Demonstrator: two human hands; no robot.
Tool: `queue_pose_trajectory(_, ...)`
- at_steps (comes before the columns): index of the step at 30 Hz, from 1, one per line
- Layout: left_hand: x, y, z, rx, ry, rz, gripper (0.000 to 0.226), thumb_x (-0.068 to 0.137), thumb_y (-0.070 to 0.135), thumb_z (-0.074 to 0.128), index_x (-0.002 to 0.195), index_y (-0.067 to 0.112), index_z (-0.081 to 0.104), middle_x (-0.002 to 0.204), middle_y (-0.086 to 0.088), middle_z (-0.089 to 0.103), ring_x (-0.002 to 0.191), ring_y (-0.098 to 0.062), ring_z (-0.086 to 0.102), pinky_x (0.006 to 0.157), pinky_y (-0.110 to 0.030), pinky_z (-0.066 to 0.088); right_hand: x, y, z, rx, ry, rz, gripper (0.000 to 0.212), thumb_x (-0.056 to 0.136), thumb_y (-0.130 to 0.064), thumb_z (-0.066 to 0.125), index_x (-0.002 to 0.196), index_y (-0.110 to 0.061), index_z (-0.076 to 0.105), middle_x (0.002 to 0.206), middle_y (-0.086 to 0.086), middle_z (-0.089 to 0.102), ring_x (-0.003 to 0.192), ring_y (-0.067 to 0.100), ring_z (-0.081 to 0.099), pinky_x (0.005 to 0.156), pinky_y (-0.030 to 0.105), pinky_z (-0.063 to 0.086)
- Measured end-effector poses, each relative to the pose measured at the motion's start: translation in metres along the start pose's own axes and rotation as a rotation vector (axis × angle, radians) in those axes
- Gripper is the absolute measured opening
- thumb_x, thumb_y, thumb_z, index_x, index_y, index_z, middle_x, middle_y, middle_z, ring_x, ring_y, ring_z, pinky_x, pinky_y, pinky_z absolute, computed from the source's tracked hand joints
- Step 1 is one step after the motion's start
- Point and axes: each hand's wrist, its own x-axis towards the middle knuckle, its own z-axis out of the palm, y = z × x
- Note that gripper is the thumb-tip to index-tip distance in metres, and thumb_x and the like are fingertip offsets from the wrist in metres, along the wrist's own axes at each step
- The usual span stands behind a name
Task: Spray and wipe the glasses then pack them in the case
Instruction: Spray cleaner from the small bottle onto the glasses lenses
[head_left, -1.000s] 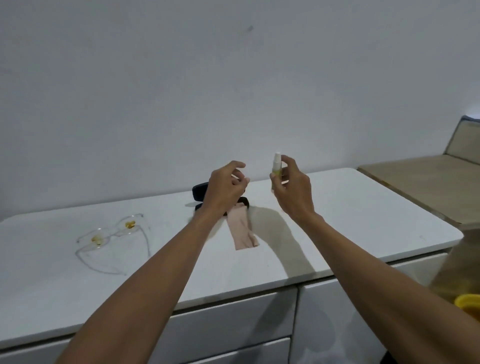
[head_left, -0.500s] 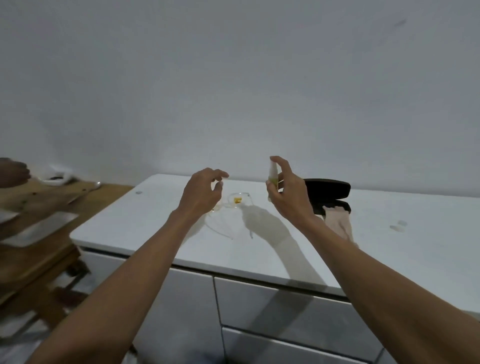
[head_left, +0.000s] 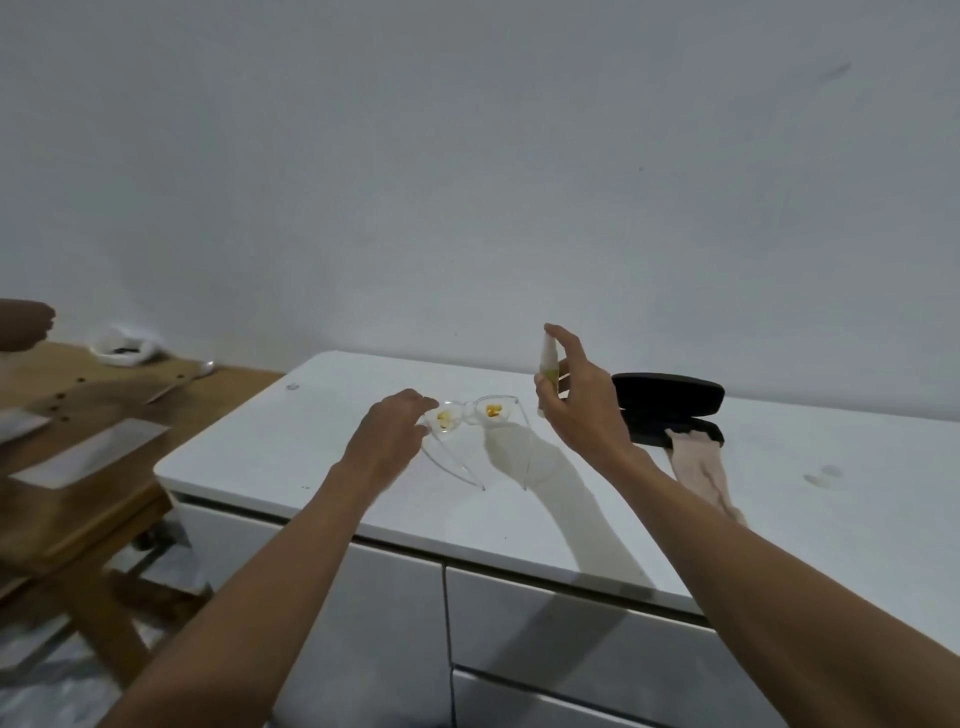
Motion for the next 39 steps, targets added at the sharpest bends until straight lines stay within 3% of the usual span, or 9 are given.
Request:
queue_pose_trajectory(8,0.008,-0.003,0.014,-0.003,0.113,0.061,0.02,0.09,0.0,0.067,0.107,0.002,0.077,0.112,-0.01,0.074,0.092,-0.033,0.071,0.083,-0.038,0.056,-0.001,0.014,-0.01,0.004,0.017,0.066,0.058,0.096,-0.014,0.054,0.149,-0.033,0.04,0.086,0.016,0.066,0.072,0.034,0.069,0.074,0.054,0.059)
queue_pose_trajectory(12,0.012,0.001,0.023,-0.28,0.275,-0.153,0.011,0.084,-0.001,0.074,0.093,0.004,0.078,0.095,-0.009,0.078,0.08,-0.025,0.074,0.073,-0.027,0.053,-0.004,0.024,-0.013,-0.012,0.066,0.104,0.061,0.09,-0.01,0.051,0.147,-0.03,0.041,0.076,0.018,0.065,0.066,0.035,0.068,0.071,0.051,0.058)
queue_pose_trajectory(16,0.02,0.005,0.022,-0.469,0.359,-0.309,0.009,0.08,-0.003,0.076,0.084,0.006,0.078,0.078,-0.006,0.076,0.071,-0.023,0.074,0.067,-0.025,0.052,-0.01,0.035,-0.016,0.019,0.06,0.183,0.064,0.086,-0.009,0.048,0.146,-0.03,0.042,0.073,0.018,0.061,0.065,0.039,0.066,0.068,0.053,0.06)
queue_pose_trajectory(19,0.026,0.01,0.016,-0.534,0.393,-0.375,0.011,0.079,0.0,0.074,0.077,0.01,0.078,0.064,-0.002,0.072,0.062,-0.02,0.072,0.064,-0.025,0.051,-0.02,0.04,-0.016,0.05,0.03,0.18,0.062,0.084,-0.013,0.044,0.143,-0.033,0.044,0.064,0.004,0.054,0.059,0.028,0.061,0.061,0.052,0.062)
queue_pose_trajectory(23,0.032,0.016,0.006,-0.639,0.448,-0.438,0.01,0.077,-0.001,0.075,0.078,0.009,0.078,0.065,-0.005,0.073,0.059,-0.018,0.072,0.065,-0.025,0.054,-0.026,0.041,-0.007,0.013,0.035,0.103,0.063,0.083,-0.019,0.04,0.144,-0.032,0.049,0.055,-0.014,0.052,0.06,0.006,0.049,0.063,0.03,0.042)
queue_pose_trajectory(26,0.034,0.02,0.0,-0.711,0.476,-0.459,0.009,0.078,-0.004,0.075,0.081,0.004,0.078,0.068,-0.011,0.073,0.05,-0.006,0.069,0.059,-0.016,0.055,-0.024,0.037,-0.001,-0.044,0.015,0.04,0.053,0.091,-0.019,0.045,0.143,-0.031,0.05,0.055,-0.012,0.046,0.058,0.006,0.048,0.062,0.03,0.037)
queue_pose_trajectory(29,0.035,0.025,-0.005,-0.82,0.497,-0.484,0.01,0.077,-0.008,0.077,0.084,-0.001,0.077,0.073,-0.015,0.074,0.052,-0.012,0.069,0.057,-0.015,0.056,-0.02,0.03,0.006,-0.099,-0.012,-0.025,0.047,0.099,-0.019,0.051,0.143,-0.034,0.046,0.052,-0.009,0.045,0.051,0.008,0.048,0.054,0.029,0.034)
queue_pose_trajectory(34,0.035,0.033,-0.008,-0.854,0.504,-0.48,0.012,0.076,-0.008,0.078,0.081,0.002,0.076,0.068,-0.007,0.074,0.049,-0.006,0.068,0.055,-0.013,0.055,-0.02,0.023,0.017,-0.128,-0.026,-0.091,0.048,0.102,-0.019,0.05,0.147,-0.034,0.043,0.057,-0.015,0.043,0.056,0.004,0.048,0.052,0.023,0.033)
queue_pose_trajectory(39,0.036,0.038,-0.009,-0.783,0.517,-0.472,0.015,0.076,-0.004,0.081,0.078,0.01,0.077,0.064,0.001,0.073,0.051,-0.011,0.067,0.064,-0.023,0.06,-0.02,0.023,0.023,-0.15,-0.03,-0.092,0.047,0.104,-0.023,0.048,0.148,-0.036,0.04,0.065,-0.024,0.043,0.059,0.003,0.048,0.053,0.019,0.03)
